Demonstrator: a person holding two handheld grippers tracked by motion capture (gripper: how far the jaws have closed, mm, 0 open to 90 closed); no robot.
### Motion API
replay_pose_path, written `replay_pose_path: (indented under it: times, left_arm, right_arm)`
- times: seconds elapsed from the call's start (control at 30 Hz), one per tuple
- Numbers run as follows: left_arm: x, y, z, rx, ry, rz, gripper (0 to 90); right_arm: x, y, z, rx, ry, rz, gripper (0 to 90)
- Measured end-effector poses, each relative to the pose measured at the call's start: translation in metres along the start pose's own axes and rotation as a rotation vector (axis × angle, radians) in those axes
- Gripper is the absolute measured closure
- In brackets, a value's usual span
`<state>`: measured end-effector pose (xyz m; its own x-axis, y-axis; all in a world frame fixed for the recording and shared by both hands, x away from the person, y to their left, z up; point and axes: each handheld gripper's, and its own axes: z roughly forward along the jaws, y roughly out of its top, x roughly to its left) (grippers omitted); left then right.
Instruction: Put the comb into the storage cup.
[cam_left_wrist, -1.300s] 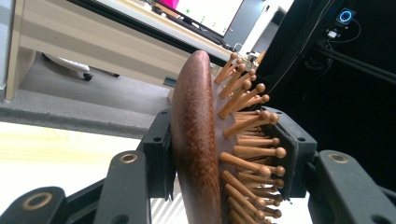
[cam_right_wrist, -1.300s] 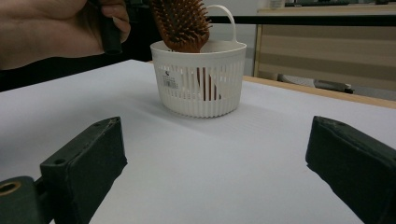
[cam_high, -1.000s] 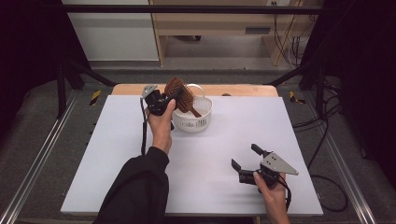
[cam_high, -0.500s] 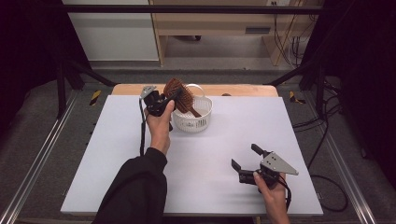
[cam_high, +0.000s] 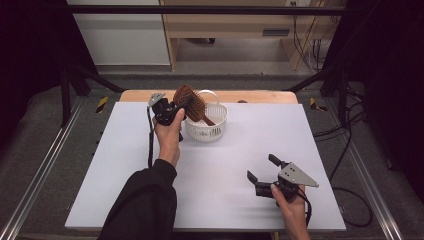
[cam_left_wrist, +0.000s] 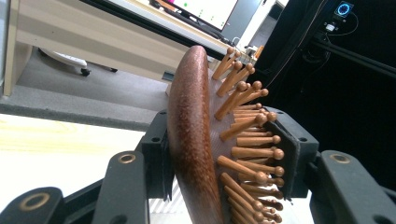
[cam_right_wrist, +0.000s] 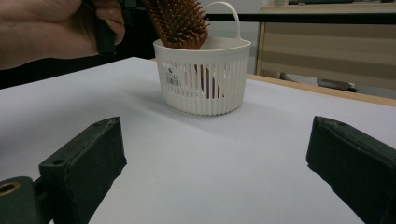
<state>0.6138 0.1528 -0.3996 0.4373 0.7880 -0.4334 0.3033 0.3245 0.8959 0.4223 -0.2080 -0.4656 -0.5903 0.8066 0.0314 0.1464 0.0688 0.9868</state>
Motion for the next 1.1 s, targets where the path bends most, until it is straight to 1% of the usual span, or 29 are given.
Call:
replay_pose_path:
  times: [0.67,1.1]
  left_arm:
    - [0.011,-0.002,-0.003,0.007,-0.006,-0.02,47.6]
    - [0.014,-0.004,-0.004,0.006,-0.004,-0.034,47.3]
  right_arm:
    - [0.001,-0.002,0.003,0.01,0.01,0.002,4.4]
    - [0.002,-0.002,0.003,0.01,0.014,0.005,4.3]
